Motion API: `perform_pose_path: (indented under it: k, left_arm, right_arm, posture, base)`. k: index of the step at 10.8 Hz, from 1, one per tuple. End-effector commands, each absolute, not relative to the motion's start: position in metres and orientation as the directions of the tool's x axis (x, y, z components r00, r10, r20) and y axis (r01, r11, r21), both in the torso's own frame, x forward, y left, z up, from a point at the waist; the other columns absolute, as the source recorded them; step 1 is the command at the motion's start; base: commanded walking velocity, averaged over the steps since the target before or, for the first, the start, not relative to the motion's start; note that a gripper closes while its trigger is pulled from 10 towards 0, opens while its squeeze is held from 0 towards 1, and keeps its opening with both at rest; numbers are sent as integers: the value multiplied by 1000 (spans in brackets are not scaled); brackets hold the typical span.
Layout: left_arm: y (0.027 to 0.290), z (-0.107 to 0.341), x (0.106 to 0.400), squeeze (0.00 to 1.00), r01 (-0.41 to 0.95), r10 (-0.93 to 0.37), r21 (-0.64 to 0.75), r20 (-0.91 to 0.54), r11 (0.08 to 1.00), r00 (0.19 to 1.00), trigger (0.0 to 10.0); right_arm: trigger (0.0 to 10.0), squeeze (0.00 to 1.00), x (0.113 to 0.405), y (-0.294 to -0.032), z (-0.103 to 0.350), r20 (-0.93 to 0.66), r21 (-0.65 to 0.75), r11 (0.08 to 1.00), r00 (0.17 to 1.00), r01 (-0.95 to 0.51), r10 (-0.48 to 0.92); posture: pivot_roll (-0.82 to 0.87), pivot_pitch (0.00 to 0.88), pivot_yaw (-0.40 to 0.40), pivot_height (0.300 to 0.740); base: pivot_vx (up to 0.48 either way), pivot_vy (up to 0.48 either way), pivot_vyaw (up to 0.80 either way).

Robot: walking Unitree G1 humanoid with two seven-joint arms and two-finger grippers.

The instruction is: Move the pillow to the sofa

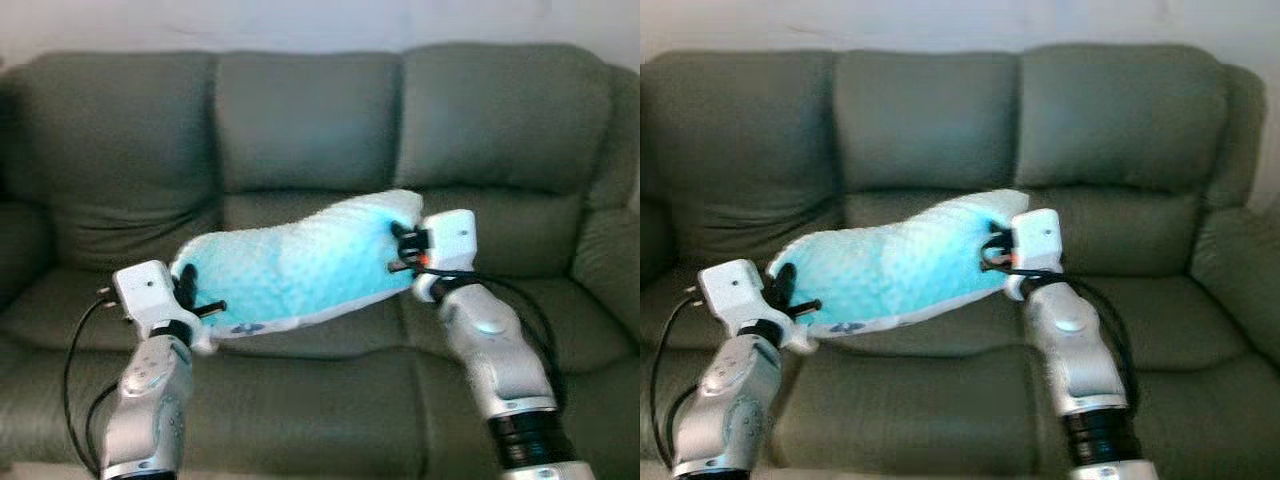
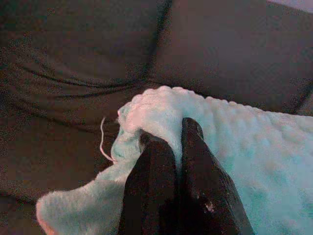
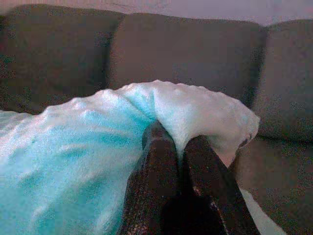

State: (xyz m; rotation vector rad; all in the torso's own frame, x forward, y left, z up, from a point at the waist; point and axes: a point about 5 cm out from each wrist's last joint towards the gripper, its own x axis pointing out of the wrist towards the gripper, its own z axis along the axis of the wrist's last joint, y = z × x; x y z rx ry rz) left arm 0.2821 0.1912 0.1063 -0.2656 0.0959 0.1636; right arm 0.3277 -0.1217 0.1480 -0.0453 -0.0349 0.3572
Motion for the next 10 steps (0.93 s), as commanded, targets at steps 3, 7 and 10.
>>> perform_pose_path:
  k: [3, 7, 10]
  left_arm:
    - [183, 110, 284, 0, -137, 118, -221, -96, 966, 988, 10000]
    - [180, 109, 284, 0, -88, 75, -179, -82, 980, 994, 10000]
    - [189, 88, 276, 0, -108, 83, -192, -134, 976, 988, 10000]
  right_arm:
    - [10000, 0, 329, -129, 158, 62, -71, 944, 943, -324, 328]
    - [10000, 0, 330, -127, 157, 61, -69, 943, 942, -325, 329]
    - [10000, 0, 329, -127, 151, 43, -63, 943, 943, -326, 329]
  posture:
    - [-259, 0, 44, 740]
    - [-254, 0, 43, 740]
    - [-253, 0, 39, 740]
  base:
    - [0, 320, 0]
    - [0, 0, 0]
    - [0, 0, 0]
